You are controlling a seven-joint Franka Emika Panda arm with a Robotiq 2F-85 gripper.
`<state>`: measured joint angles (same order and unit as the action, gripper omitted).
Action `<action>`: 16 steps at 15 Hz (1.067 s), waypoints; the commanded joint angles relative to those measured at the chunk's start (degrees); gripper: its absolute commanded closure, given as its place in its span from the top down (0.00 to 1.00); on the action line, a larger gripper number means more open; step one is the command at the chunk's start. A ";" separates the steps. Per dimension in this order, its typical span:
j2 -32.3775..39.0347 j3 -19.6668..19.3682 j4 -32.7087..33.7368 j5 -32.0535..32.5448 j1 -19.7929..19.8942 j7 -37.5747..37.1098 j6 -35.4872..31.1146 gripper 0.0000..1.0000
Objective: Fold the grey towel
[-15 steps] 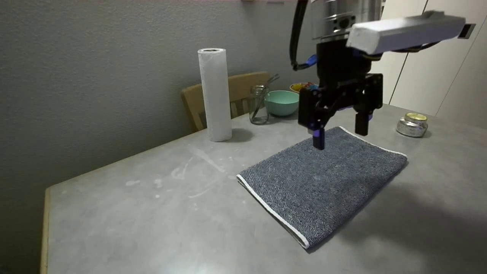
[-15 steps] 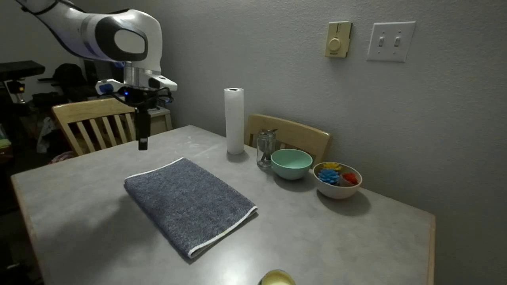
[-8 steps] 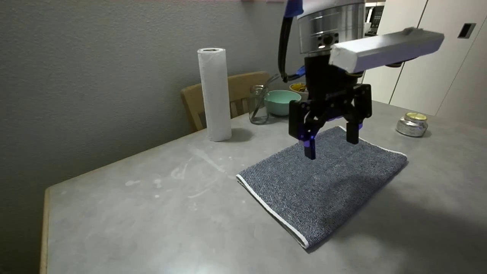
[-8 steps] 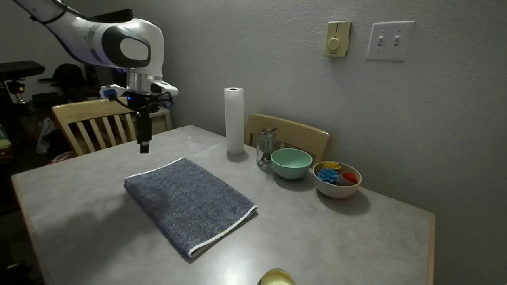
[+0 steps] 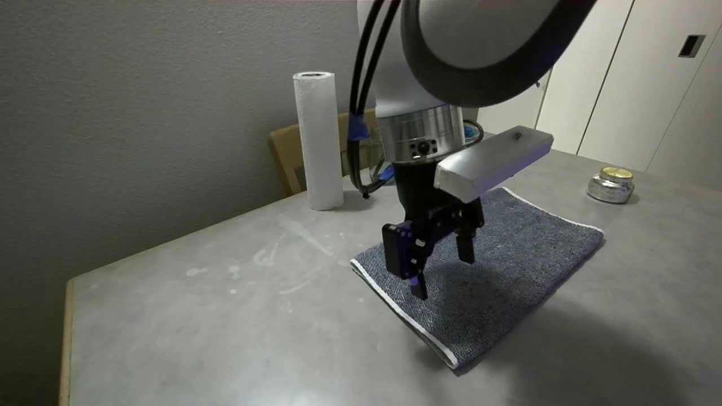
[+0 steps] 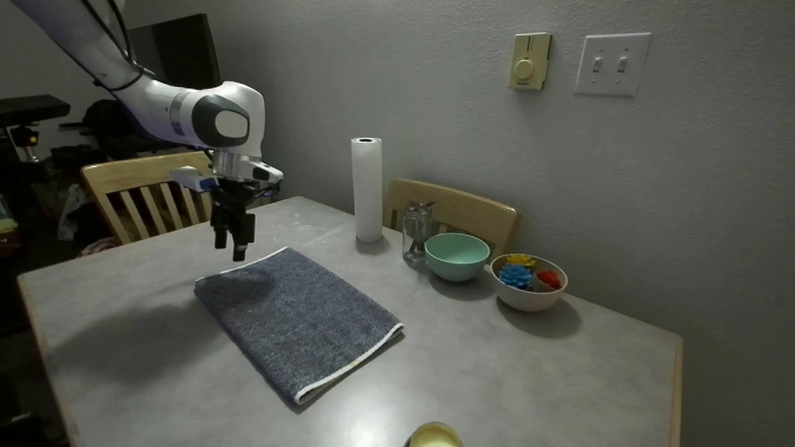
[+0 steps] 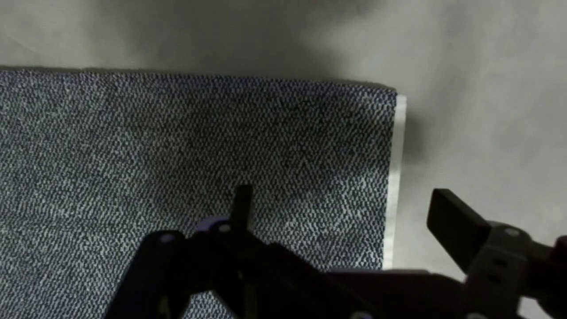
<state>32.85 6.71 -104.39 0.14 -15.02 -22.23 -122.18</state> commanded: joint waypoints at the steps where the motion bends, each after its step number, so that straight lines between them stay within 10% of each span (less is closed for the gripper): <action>1: 0.11 -0.92 0.51 -0.07 -1.02 -0.51 0.79 1.00; 16: 13.42 -0.55 18.05 12.89 -4.92 13.99 10.10 1.00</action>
<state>43.98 6.22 -89.30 11.31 -20.05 -13.65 -111.83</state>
